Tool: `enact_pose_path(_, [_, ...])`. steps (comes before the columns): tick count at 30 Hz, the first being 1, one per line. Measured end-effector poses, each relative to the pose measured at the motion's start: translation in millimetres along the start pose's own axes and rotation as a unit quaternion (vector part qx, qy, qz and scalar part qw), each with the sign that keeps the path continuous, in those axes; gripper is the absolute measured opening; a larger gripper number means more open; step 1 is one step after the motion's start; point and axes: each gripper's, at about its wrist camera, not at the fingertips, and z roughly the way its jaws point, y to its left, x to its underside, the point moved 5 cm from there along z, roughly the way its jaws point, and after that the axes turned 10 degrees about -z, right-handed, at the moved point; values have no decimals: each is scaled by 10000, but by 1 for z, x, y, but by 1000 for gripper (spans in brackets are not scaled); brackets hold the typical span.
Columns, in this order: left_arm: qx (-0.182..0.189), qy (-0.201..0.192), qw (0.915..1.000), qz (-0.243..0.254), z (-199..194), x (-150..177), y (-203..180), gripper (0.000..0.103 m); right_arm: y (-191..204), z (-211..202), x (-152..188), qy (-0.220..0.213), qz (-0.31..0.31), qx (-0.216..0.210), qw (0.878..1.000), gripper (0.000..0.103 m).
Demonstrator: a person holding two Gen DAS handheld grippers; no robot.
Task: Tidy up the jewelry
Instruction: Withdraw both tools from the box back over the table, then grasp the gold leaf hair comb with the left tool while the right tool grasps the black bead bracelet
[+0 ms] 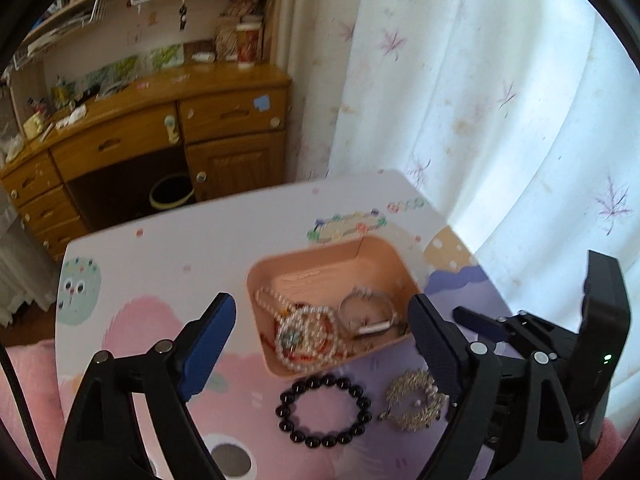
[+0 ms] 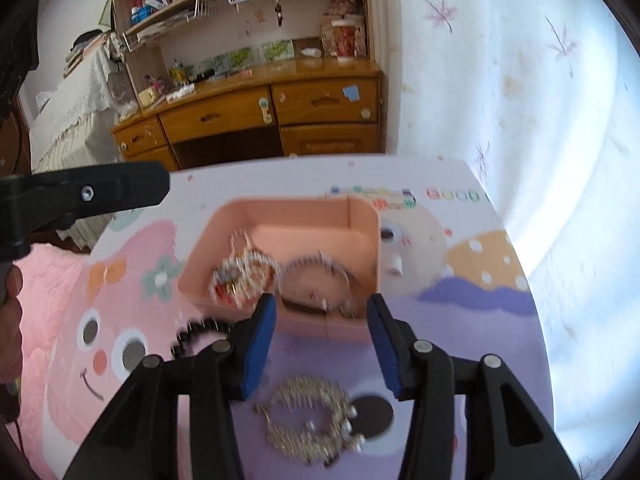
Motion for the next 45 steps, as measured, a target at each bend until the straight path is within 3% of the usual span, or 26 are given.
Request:
enact_pose_path(5, [-274,584,9976,-255,10,38,10,87,-5,-6,37,399,-84,-181,9990,54])
enact_pose_path(10, [-342,1267,9890,-685,21,86,13,87,-11,-10,68,779,-267,-276,9962,55])
enact_pose_path(14, [-293,1576,9817,-1024,25,117,9,87,-17,-15,89,997,-501,-297,9933,55])
enact_pose_path(18, [-676,1798,9755,-1074,30,145,1,87,-27,-19,102,1106,-776,-212,9906,55])
enact_pose_path(22, [-834,1932,9729,-962,36,161,-19,87,-35,-17,110,1172,-1124,-164,9866,55])
enact_pose_path(28, [-522,1751,9749,-1276,51,165,-52,93,-45,-14,116,1165,-1483,-233,9818,55])
enact_pose_path(33, [-538,1486,9745,-1593,68,167,-73,93,-65,-14,118,1098,-1348,-344,9842,55])
enact_pose_path(45, [-1367,1004,9755,-1400,92,160,-82,93,-98,-9,108,1039,-840,-453,9900,55])
